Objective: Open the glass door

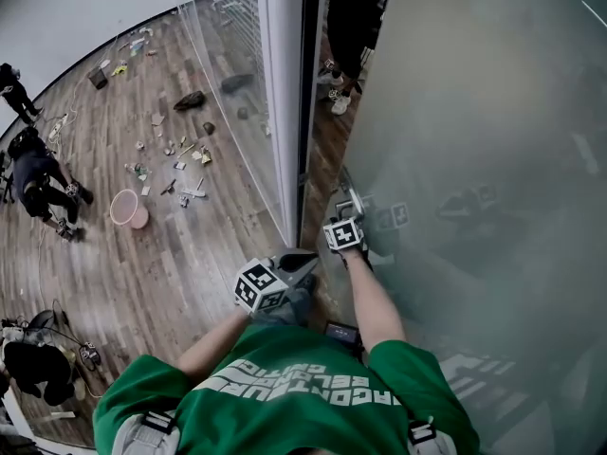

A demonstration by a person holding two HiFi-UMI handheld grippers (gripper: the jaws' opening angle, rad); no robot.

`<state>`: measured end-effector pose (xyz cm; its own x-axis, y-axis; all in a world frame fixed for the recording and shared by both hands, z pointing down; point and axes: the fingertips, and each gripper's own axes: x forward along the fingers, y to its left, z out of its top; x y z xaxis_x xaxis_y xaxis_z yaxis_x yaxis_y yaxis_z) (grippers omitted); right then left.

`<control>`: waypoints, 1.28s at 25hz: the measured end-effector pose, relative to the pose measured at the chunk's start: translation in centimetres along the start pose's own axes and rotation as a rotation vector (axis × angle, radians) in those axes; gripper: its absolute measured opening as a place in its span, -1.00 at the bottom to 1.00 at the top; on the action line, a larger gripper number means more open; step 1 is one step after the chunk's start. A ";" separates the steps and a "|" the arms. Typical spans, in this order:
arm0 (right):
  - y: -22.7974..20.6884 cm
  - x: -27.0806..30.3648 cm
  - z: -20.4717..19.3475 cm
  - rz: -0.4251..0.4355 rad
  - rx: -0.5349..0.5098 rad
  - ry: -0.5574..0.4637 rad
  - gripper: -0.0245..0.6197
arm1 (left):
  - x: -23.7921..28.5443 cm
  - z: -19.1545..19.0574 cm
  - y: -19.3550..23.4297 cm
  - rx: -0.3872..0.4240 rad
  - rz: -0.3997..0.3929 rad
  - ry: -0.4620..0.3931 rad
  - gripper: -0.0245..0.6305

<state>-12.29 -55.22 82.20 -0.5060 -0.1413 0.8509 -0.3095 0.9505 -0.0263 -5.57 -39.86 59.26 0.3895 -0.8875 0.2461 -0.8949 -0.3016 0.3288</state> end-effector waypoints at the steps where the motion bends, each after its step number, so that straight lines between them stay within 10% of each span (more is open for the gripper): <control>1: 0.1 0.0 0.6 0.017 0.003 -0.026 -0.98 | 0.4 0.1 0.0 -0.004 -0.013 -0.001 -0.88; 32: -14.4 -0.6 -0.1 -0.116 0.124 -0.094 -0.98 | 13.6 3.8 2.0 0.043 -0.239 0.050 -0.88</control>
<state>-7.48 -68.78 82.08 -0.5326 -0.2790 0.7991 -0.4643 0.8857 -0.0002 -2.90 -53.82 59.83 0.6009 -0.7709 0.2113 -0.7838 -0.5165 0.3448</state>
